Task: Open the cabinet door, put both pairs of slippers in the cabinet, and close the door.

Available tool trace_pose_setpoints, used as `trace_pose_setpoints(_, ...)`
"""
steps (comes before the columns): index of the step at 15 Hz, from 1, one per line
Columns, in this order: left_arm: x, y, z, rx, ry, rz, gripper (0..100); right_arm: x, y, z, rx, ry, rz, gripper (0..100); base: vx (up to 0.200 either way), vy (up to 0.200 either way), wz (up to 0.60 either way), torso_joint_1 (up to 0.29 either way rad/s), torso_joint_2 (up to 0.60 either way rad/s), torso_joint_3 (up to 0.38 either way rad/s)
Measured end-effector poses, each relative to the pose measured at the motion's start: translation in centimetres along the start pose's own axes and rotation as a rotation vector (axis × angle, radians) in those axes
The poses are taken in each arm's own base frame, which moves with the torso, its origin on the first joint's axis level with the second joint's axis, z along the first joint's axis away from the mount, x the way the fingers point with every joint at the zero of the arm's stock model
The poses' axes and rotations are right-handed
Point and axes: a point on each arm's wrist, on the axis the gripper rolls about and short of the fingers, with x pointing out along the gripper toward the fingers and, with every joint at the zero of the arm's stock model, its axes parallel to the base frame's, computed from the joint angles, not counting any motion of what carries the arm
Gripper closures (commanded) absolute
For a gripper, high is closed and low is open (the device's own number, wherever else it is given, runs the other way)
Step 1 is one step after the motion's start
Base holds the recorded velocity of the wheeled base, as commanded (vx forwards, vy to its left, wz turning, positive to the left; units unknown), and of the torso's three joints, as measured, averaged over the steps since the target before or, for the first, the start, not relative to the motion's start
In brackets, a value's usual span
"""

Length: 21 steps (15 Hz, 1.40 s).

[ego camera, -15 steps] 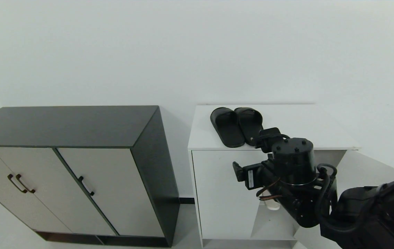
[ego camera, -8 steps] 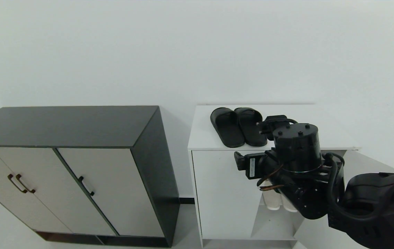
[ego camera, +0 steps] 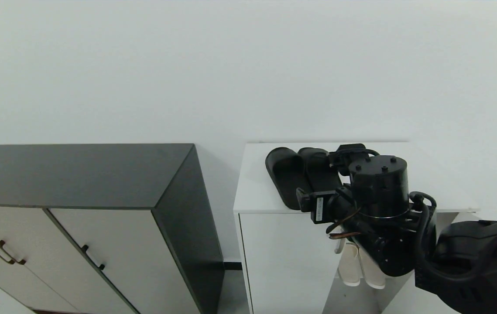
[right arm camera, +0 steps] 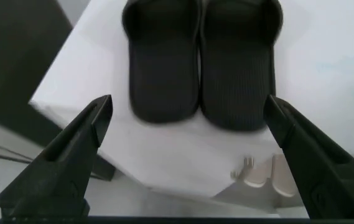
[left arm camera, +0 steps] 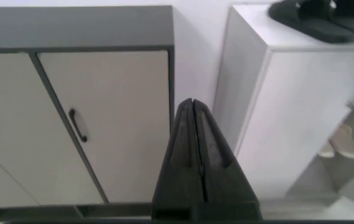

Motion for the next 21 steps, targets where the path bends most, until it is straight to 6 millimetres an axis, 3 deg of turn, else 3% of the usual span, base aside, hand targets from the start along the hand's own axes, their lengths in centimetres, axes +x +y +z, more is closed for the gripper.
trace_pose_setpoints(4, 0.0, 0.0, 0.0, 0.0, 0.0, 0.001, 100, 0.2, -0.1, -0.3, 0.004, -0.007, 0.002, 0, 0.2, 0.0, 0.0, 0.004, 0.0, 0.004)
trace_pose_setpoints(10, 0.0, 0.0, 0.0, 0.001, -0.001, 0.002, 100, 1.6, 0.6, -1.8, 0.007, -0.034, 0.027, 0, 0.0, 0.0, 0.0, 0.0, 0.0, 0.0)
trace_pose_setpoints(14, 0.0, 0.0, 0.0, 0.001, -0.001, 0.002, 100, 4.5, 0.8, -3.2, -0.03, -0.062, 0.055, 0, 0.0, 0.0, 0.0, 0.0, 0.0, 0.0)
trace_pose_setpoints(21, 0.0, 0.0, 0.0, 0.0, -0.001, 0.001, 100, 9.7, -0.1, -2.6, -0.037, -0.06, 0.008, 0, 0.0, 0.0, 0.0, 0.0, 0.0, 0.0)
